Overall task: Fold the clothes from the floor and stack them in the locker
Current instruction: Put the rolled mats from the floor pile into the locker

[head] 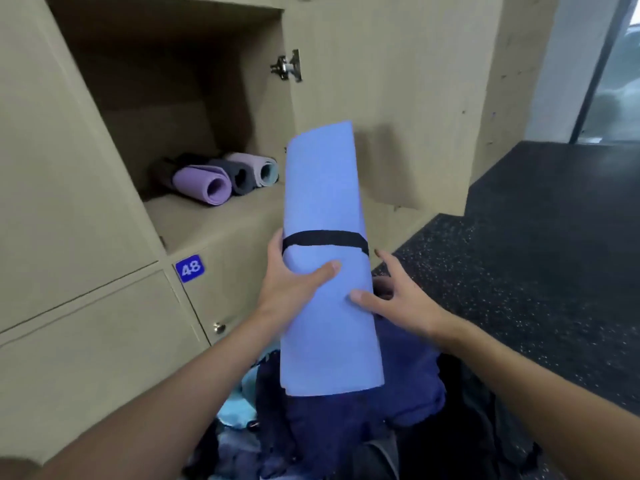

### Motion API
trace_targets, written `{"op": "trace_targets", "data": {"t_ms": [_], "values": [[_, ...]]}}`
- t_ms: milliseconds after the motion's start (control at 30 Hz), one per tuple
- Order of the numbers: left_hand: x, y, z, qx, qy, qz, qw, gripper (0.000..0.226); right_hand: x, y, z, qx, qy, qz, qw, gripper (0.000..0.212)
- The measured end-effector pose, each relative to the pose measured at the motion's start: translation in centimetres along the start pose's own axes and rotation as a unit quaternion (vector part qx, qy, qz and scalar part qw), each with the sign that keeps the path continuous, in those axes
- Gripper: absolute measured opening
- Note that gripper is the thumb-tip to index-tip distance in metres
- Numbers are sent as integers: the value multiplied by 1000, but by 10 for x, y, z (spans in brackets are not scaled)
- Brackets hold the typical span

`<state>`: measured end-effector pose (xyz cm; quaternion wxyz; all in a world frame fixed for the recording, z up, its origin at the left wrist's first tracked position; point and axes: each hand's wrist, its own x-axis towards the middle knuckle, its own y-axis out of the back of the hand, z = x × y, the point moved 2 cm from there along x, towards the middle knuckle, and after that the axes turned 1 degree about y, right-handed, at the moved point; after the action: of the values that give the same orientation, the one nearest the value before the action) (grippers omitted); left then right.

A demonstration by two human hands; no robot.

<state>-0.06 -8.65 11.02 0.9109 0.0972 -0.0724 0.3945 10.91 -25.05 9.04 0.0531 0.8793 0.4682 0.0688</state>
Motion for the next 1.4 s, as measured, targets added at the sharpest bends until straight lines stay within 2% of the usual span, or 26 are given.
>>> {"op": "trace_targets", "data": {"t_ms": [33,133,233,400,467,533,633,767,933,1133,1333,1400], "values": [[6,13,10,-11,-4,22,1000,99,4,-10,-11,10,-4,-33,999,109],[26,46,29,-44,-5,78,996,92,17,-37,-37,44,0,-110,993,89],[44,68,36,-57,4,104,993,87,47,-49,-47,32,3,-86,996,86],[64,91,31,-3,-8,93,996,72,116,-60,-66,32,59,-24,997,64],[71,101,26,15,3,102,995,81,139,-65,-74,20,73,-41,996,58],[81,114,20,25,14,118,993,88,160,-71,-76,10,76,-84,993,62],[93,131,14,50,43,147,987,80,182,-81,-77,-9,78,-123,989,71],[106,142,10,142,23,160,977,62,207,-96,-80,2,94,-99,991,62],[114,156,4,233,2,136,963,68,243,-121,-83,7,114,-80,990,57],[128,168,-8,327,-13,94,940,76,286,-153,-77,-6,159,-54,986,38],[151,175,-13,371,-82,101,920,53,303,-141,-45,-1,120,-109,987,31],[160,178,-15,406,-98,109,902,46,310,-133,-32,-30,102,-112,988,44]]}}
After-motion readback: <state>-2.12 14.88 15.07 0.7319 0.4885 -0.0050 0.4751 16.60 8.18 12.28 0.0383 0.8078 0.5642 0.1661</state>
